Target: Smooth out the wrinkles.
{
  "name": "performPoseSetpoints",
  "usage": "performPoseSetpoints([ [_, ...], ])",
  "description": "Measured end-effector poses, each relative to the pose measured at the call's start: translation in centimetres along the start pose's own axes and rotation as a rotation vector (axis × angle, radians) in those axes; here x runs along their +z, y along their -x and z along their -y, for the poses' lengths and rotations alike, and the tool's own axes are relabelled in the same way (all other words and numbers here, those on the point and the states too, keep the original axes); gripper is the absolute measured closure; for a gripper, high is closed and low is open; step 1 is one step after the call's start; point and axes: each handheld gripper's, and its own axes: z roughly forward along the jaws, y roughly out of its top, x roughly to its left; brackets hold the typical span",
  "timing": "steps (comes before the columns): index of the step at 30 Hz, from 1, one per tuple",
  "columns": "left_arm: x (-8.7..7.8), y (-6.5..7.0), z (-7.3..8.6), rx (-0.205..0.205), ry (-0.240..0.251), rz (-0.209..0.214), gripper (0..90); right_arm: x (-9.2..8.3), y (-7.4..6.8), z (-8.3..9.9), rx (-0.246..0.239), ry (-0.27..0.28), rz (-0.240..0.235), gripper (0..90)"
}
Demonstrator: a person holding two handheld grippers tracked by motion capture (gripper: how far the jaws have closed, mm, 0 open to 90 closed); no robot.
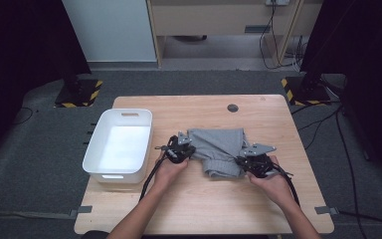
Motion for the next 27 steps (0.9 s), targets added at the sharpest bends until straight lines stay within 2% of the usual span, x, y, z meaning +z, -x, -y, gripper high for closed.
performPoseSetpoints([
  [7, -0.05, 0.19, 0.13, 0.006, -0.01, 0.005, 86.6, -0.31, -0.05, 0.39, -0.015, -0.021, 0.0, 86.7],
  [22, 0.08, 0.26, 0.27, 0.005, -0.015, 0.01, 86.7, -0.62, -0.27, 0.62, -0.023, -0.022, -0.009, 86.6],
  [27, -0.01, 0.44, 0.21, 0.016, -0.017, 0.013, 86.6, -0.84, -0.26, 0.8, -0.026, -0.03, -0.012, 86.5],
])
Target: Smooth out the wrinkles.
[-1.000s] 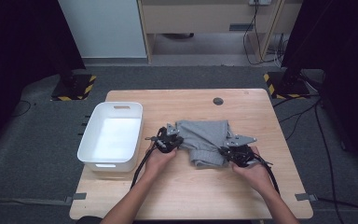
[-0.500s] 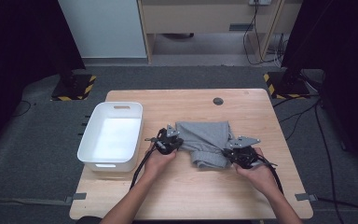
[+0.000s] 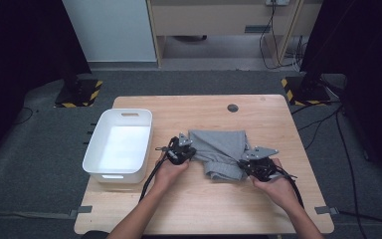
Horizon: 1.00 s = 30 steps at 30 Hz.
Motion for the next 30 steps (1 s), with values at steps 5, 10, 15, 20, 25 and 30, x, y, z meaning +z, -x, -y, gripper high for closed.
performPoseSetpoints([
  [5, -0.1, 0.5, 0.2, 0.017, 0.003, -0.002, 85.5, 0.1, 0.1, 0.1, 0.022, 0.01, -0.025, 75.3],
  [10, -0.4, 0.7, 0.2, 0.021, 0.008, -0.002, 82.2, -0.1, 0.2, -0.7, 0.035, 0.043, -0.025, 55.7],
  [15, -0.9, 0.8, 0.2, 0.006, 0.024, -0.008, 75.5, -0.7, 0.6, -1.6, 0.049, 0.074, -0.004, 51.4],
  [20, -1.8, 1.1, -0.4, -0.024, 0.07, -0.011, 67.6, -0.5, 1.6, -2.2, 0.069, 0.071, 0.043, 51.1],
  [25, -2.0, 2.3, -0.8, -0.003, 0.081, 0.017, 64.9, 0.7, 2.7, -2.5, 0.095, 0.043, 0.097, 51.8],
  [30, -2.6, 3.3, -0.9, 0.024, 0.082, 0.039, 63.9, 1.7, 3.4, -2.7, 0.085, 0.016, 0.114, 56.5],
])
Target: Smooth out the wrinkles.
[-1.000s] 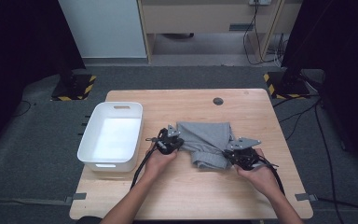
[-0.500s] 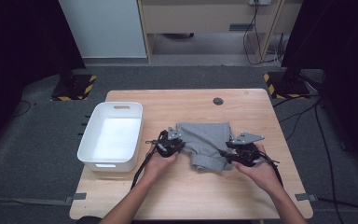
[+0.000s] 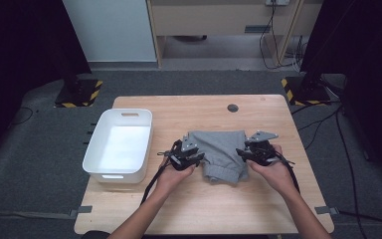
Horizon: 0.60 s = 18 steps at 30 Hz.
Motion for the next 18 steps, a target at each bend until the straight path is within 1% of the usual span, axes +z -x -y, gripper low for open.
performPoseSetpoints([
  [1, -0.1, 0.2, 0.0, 0.006, 0.002, 0.002, 64.2, 0.0, 0.0, -0.1, -0.004, 0.006, 0.008, 58.4],
  [3, -0.3, 0.5, 0.2, 0.021, -0.005, 0.01, 65.7, 0.2, 0.1, -0.3, 0.004, 0.013, 0.002, 63.2],
  [7, -0.5, 0.8, 0.7, 0.044, -0.024, 0.009, 66.2, 0.4, 0.1, -0.5, 0.003, 0.013, -0.003, 64.5],
  [11, -0.1, 0.3, 1.4, 0.019, -0.053, 0.017, 66.5, 0.4, 0.0, -0.5, 0.004, 0.013, -0.006, 62.6],
  [14, 0.3, 0.4, 1.9, 0.027, -0.071, 0.014, 65.9, 0.4, 0.3, -0.5, 0.015, 0.017, 0.004, 58.6],
  [17, 0.6, 0.5, 2.0, 0.044, -0.066, 0.005, 63.3, 0.6, 0.7, -0.5, 0.042, 0.017, 0.005, 55.6],
  [18, 0.8, 0.5, 2.1, 0.055, -0.067, -0.001, 61.7, 0.7, 0.9, -0.5, 0.048, 0.01, 0.009, 54.7],
])
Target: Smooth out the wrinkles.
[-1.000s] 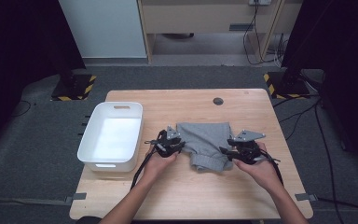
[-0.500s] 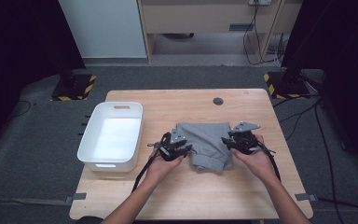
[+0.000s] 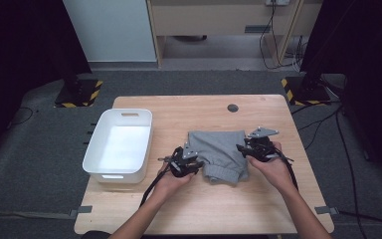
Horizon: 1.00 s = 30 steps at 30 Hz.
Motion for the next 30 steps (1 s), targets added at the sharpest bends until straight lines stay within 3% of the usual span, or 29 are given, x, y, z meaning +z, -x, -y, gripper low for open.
performPoseSetpoints([
  [5, 0.6, 0.2, 0.2, 0.019, 0.006, 0.005, 58.6, 1.0, 0.6, -0.3, 0.018, -0.017, 0.012, 48.9],
  [10, 0.9, 0.4, 0.2, 0.034, 0.013, -0.003, 57.5, 2.3, 1.0, -0.3, 0.048, -0.061, 0.015, 46.7],
  [15, 0.6, 0.5, 0.2, 0.039, 0.018, 0.004, 56.8, 2.6, 1.4, 0.0, 0.078, -0.065, 0.028, 47.3],
  [17, 0.7, 0.4, 0.3, 0.033, 0.02, 0.005, 56.5, 2.6, 1.5, 0.1, 0.09, -0.077, 0.01, 53.0],
  [19, 0.9, 0.4, 0.4, 0.033, 0.02, 0.004, 56.3, 2.7, 1.2, 0.2, 0.06, -0.079, -0.011, 61.3],
  [23, 1.2, 0.4, 0.4, 0.034, 0.023, 0.0, 57.3, 2.8, 0.8, 0.3, 0.055, -0.091, -0.04, 71.4],
  [30, 1.7, 0.3, 0.5, 0.037, 0.01, -0.015, 74.1, 3.1, 0.4, 0.4, 0.022, -0.111, -0.042, 87.1],
])
